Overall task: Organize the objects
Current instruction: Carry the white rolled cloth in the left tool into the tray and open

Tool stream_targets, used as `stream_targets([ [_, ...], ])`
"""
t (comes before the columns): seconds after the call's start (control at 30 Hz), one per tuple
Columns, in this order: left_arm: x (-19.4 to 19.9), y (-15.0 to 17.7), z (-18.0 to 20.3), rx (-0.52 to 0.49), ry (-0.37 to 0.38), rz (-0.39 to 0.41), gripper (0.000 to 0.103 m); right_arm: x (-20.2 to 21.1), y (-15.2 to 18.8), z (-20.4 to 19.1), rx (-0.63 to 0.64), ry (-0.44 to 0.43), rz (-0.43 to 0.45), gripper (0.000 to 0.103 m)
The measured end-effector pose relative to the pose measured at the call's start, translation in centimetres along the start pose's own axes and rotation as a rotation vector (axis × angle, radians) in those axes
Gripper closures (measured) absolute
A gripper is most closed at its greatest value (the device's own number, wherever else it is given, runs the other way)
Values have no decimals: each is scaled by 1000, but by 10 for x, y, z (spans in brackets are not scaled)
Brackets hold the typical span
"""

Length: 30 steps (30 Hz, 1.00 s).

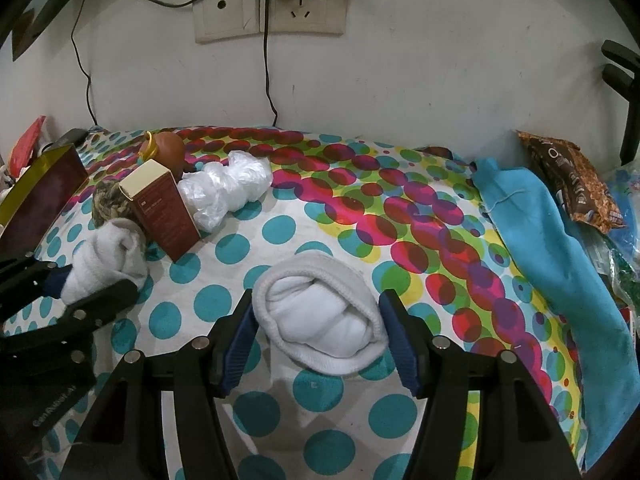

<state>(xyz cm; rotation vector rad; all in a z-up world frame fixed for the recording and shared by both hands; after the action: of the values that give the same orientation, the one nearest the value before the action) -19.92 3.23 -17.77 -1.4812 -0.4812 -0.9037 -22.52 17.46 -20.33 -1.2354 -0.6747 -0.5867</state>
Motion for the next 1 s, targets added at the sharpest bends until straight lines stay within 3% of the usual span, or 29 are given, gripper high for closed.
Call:
stream_targets([
  [0.5, 22, 8, -15, 16, -66, -6, 77, -8, 1, -2, -3, 0, -37, 47],
  [0.8, 46, 16, -55, 131, -81, -2, 77, -8, 1, -5, 11, 13, -30, 47],
  [1.0, 77, 17, -87, 160, -120, 40, 77, -9, 1, -4, 10, 10, -33, 47],
])
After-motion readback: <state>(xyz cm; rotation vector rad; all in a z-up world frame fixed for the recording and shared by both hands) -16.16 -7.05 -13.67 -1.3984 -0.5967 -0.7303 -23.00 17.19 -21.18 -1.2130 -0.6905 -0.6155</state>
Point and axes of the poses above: each gripper's, at about its wrist camera, not at the fingertips, and x roughly against the way its jaws point, z to its right, y to its underside, the point moved 6 cm from there along -x, roughly the way its jaws point, and after that the axes turned 11 degrees about y, right-handed, at the moved point
